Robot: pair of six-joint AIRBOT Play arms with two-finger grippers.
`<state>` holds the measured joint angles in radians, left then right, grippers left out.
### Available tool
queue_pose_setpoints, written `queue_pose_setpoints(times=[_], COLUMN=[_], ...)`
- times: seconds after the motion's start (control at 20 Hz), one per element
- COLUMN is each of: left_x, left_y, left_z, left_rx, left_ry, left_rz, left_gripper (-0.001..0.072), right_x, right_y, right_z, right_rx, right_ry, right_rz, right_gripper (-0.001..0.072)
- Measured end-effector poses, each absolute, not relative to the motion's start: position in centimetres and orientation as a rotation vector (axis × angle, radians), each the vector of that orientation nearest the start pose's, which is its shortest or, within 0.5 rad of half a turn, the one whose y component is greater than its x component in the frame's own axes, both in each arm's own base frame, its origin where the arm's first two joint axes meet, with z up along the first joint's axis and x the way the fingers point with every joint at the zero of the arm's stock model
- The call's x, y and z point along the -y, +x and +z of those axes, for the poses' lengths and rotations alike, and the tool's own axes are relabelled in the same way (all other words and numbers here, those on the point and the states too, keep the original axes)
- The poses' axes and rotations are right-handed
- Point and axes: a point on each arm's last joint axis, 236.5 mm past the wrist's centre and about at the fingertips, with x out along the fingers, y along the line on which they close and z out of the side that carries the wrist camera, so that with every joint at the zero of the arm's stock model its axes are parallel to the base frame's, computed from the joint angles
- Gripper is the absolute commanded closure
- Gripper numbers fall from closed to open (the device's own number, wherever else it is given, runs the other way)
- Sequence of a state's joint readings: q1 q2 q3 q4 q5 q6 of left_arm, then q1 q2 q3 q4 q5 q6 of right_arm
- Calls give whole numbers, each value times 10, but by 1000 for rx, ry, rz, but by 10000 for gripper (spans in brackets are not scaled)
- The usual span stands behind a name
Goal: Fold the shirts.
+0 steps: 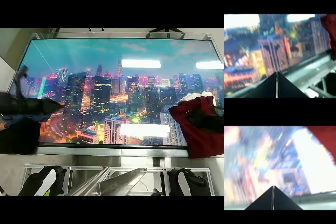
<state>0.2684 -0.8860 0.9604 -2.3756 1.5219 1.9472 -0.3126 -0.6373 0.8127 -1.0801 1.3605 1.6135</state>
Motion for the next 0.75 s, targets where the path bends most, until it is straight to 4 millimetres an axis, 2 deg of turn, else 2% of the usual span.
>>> queue_pose_setpoints(times=[0.15,0.3,0.45,0.75], left_x=[126,139,145,148], left_y=[220,190,176,169], left_z=[70,41,29,25], left_rx=[-1221,-1251,-1249,-1241], left_ry=[-489,-494,-489,-492], left_rz=[-652,-663,-666,-659], left_gripper=[686,685,685,686], right_x=[-77,-98,-104,-108], right_y=[226,211,204,199], right_z=[53,30,20,15], right_rx=[-1187,-1243,-1269,-1285], right_ry=[524,495,481,476], right_rz=[198,259,281,293], right_gripper=[686,686,687,687])
